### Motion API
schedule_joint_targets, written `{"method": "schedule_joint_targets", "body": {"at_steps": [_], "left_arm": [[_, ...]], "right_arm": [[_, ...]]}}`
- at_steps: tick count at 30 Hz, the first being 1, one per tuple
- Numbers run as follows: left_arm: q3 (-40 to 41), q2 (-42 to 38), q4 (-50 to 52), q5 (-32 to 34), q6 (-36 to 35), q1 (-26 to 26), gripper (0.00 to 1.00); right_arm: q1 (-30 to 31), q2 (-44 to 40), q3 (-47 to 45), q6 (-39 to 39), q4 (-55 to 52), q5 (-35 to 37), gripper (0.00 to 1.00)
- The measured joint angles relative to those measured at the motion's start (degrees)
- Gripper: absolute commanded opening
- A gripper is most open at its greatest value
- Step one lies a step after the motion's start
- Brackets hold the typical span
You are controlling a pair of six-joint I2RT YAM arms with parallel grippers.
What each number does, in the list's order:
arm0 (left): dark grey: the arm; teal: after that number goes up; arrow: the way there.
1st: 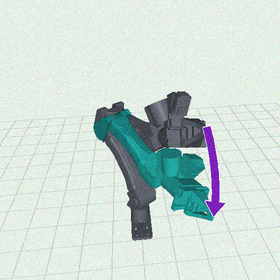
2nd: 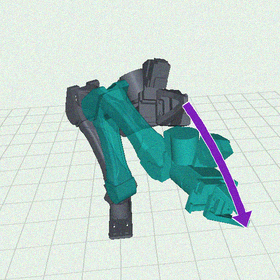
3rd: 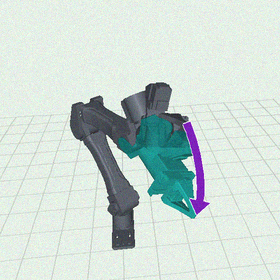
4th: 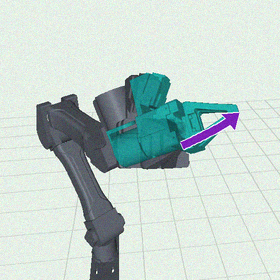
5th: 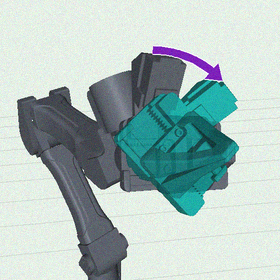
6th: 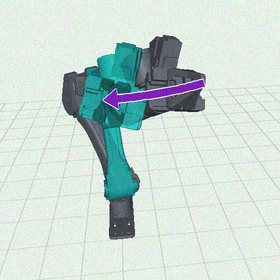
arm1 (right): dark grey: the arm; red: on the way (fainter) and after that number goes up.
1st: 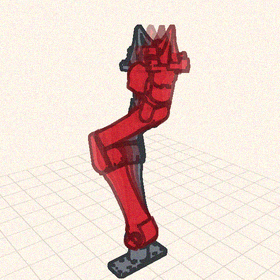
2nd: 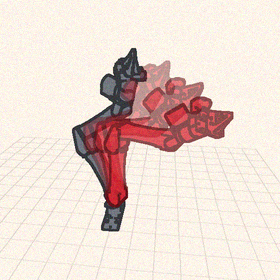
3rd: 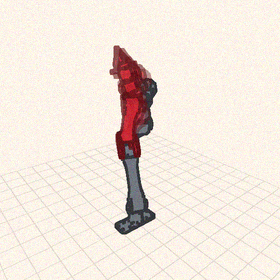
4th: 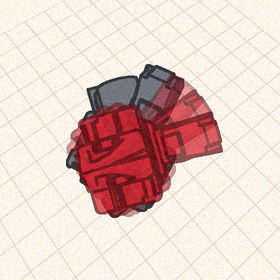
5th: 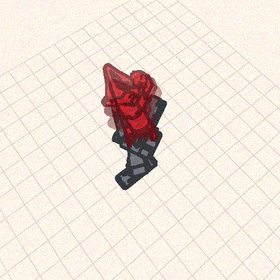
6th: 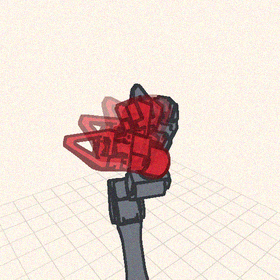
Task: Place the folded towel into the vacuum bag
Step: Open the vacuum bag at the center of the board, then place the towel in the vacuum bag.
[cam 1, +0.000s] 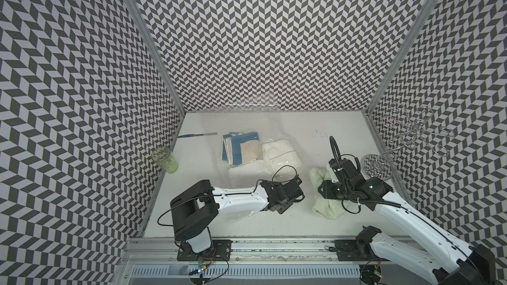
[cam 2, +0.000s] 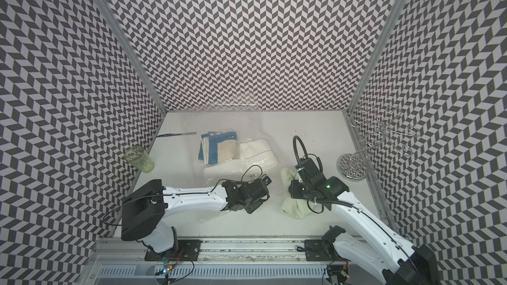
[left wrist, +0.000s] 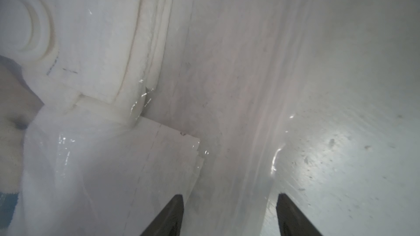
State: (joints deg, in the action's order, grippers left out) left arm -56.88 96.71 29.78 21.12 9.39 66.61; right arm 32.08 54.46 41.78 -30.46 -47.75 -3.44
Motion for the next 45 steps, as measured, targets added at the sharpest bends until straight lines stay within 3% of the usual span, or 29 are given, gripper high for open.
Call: {"method": "schedule_joint_targets", "body": {"at_steps": [3,11,15,20,23,30,34,37,40,45], "left_arm": [[0.17,0.66,-0.02,1.79,-1.05,-0.37,0.51],[0.09,-2.03,-0.61,3.93,-2.89,-1.66,0.02],[-0.50,-7.45,-0.55,2.01,-2.23,-4.09,0.00],[-3.37,-17.33,-1.38,-1.92,0.00,-9.35,0.00],[-4.96,-19.96,-2.47,-3.50,1.16,-9.90,0.00],[-5.11,-19.67,-3.15,-6.08,2.82,-10.38,0.00],[-5.09,-20.02,-3.19,-7.37,3.34,-10.56,0.00],[-4.85,-20.17,-3.43,-7.74,3.72,-10.88,0.00],[-4.13,-20.22,-3.87,-8.11,4.00,-11.21,0.00],[-2.84,-20.22,-4.39,-8.94,4.79,-11.56,0.00]], "right_arm": [[0.00,0.00,0.00,0.00,0.02,-0.02,0.02],[0.33,-0.15,-0.07,0.31,0.22,-0.85,0.02],[5.81,-2.01,-0.07,0.61,0.98,-0.42,0.02],[22.62,-2.54,-0.85,-0.55,5.97,1.81,0.02],[28.44,2.23,-1.62,-0.26,9.53,2.86,0.02],[30.01,15.30,-0.81,4.96,17.09,7.76,0.00],[27.52,20.46,2.05,8.81,20.15,11.19,0.01],[23.15,22.51,2.62,11.82,23.28,12.35,0.10],[20.28,24.46,2.62,14.91,25.88,14.38,0.40],[18.99,31.23,2.75,18.93,30.93,15.65,0.60]]}}
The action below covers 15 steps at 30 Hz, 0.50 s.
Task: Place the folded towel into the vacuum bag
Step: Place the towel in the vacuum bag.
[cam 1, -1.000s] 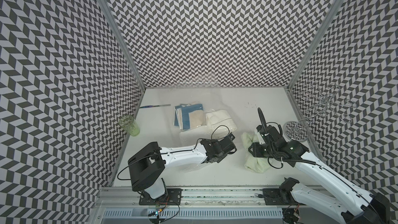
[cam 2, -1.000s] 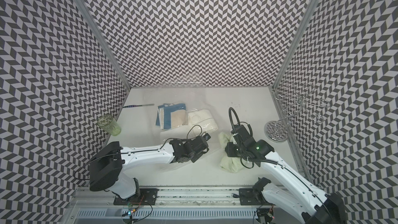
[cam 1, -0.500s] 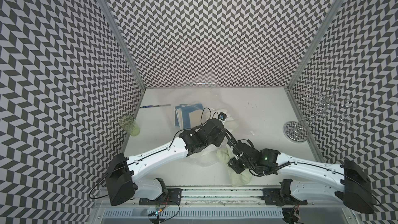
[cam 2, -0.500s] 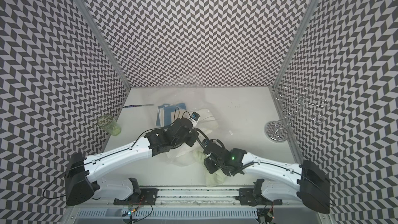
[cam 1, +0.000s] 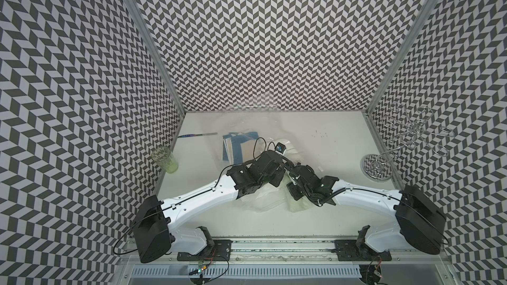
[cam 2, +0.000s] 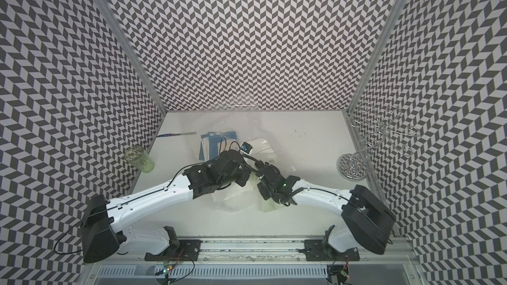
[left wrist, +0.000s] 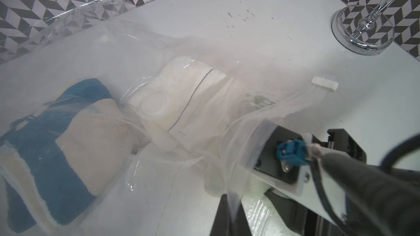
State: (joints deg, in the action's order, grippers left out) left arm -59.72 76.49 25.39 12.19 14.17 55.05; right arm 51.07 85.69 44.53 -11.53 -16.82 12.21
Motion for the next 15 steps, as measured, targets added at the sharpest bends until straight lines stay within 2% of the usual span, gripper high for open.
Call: {"method": "schedule_joint_targets", "body": {"at_steps": [4,9,13,15], "left_arm": [[0.94,0.02,-0.98,-1.05,0.55,0.11,0.00],[2.51,0.02,-1.64,-2.45,1.33,0.22,0.00],[2.97,0.00,-2.27,-3.10,1.84,0.55,0.00],[3.10,0.00,-2.43,-3.34,2.16,0.55,0.00]], "right_arm": [[-0.46,5.20,1.68,-0.52,-1.09,1.77,0.72],[-0.87,1.33,3.78,-4.07,-6.95,2.67,0.95],[-1.42,-7.69,3.04,-8.59,-11.63,1.40,0.99],[-1.84,-12.33,2.14,-11.58,-13.20,0.31,0.97]]}}
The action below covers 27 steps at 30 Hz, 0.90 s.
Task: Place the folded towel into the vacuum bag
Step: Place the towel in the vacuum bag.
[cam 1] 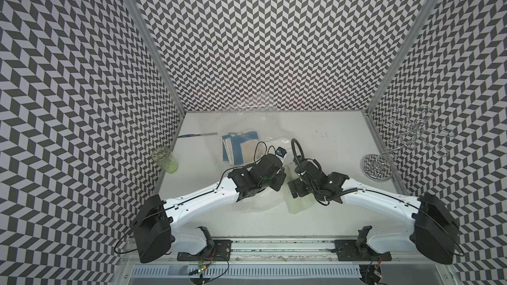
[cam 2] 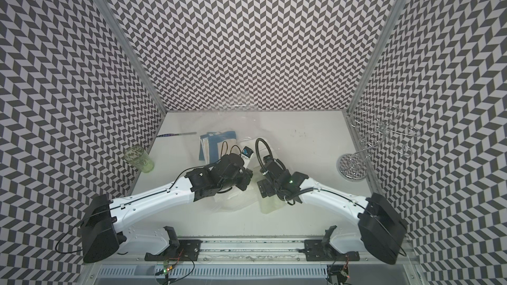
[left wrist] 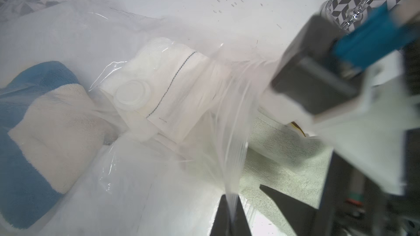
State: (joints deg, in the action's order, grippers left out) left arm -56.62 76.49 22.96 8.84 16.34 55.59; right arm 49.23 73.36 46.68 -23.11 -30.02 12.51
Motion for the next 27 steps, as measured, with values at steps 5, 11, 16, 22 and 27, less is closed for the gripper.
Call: {"method": "schedule_joint_targets", "body": {"at_steps": [5,11,16,22,27], "left_arm": [[0.04,0.00,-0.39,-0.70,0.20,0.33,0.00],[-0.28,1.03,-2.34,-1.44,0.22,2.58,0.00],[-0.52,2.97,-3.26,-2.36,0.13,4.85,0.00],[-0.61,3.15,-3.37,-2.73,-0.22,5.29,0.00],[-0.70,3.13,-3.37,-2.82,-0.76,5.29,0.00]], "right_arm": [[-2.43,-9.16,-6.19,-12.20,-2.99,-6.32,0.80],[-3.45,-26.73,-27.45,-35.26,5.51,-18.16,0.83],[-4.48,-26.95,-34.73,-48.33,19.30,-21.09,0.81],[-5.14,-21.38,-38.10,-57.68,32.83,-20.50,0.43],[-9.31,-23.98,-39.78,-61.94,34.23,-17.70,0.12]]}}
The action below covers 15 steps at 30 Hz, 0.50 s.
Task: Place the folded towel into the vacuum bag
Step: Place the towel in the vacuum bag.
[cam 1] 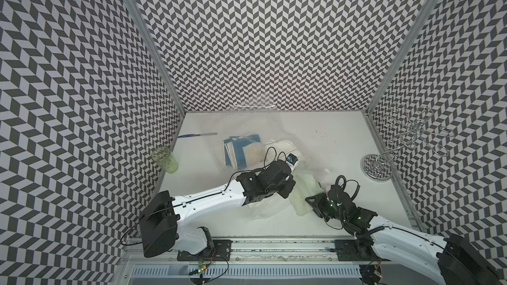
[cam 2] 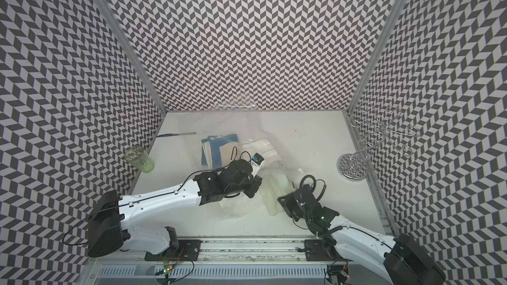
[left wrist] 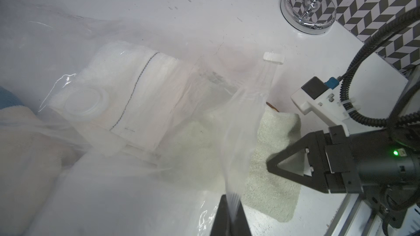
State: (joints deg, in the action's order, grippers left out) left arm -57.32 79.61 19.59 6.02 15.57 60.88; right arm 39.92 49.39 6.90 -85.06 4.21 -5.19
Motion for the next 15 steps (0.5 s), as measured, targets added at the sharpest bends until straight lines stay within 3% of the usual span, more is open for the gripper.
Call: {"method": "schedule_joint_targets", "body": {"at_steps": [4,11,15], "left_arm": [[0.00,0.00,-0.22,-1.09,-0.98,0.04,0.00],[-1.18,0.94,-0.87,-3.23,-2.75,0.26,0.00],[-2.64,2.80,-1.18,-3.91,-4.28,0.24,0.00]], "right_arm": [[-5.53,0.33,3.32,1.22,0.59,0.57,0.04],[-9.20,14.69,9.42,5.64,7.17,-1.01,0.03],[-10.23,22.32,16.33,12.09,6.71,-0.90,0.02]]}}
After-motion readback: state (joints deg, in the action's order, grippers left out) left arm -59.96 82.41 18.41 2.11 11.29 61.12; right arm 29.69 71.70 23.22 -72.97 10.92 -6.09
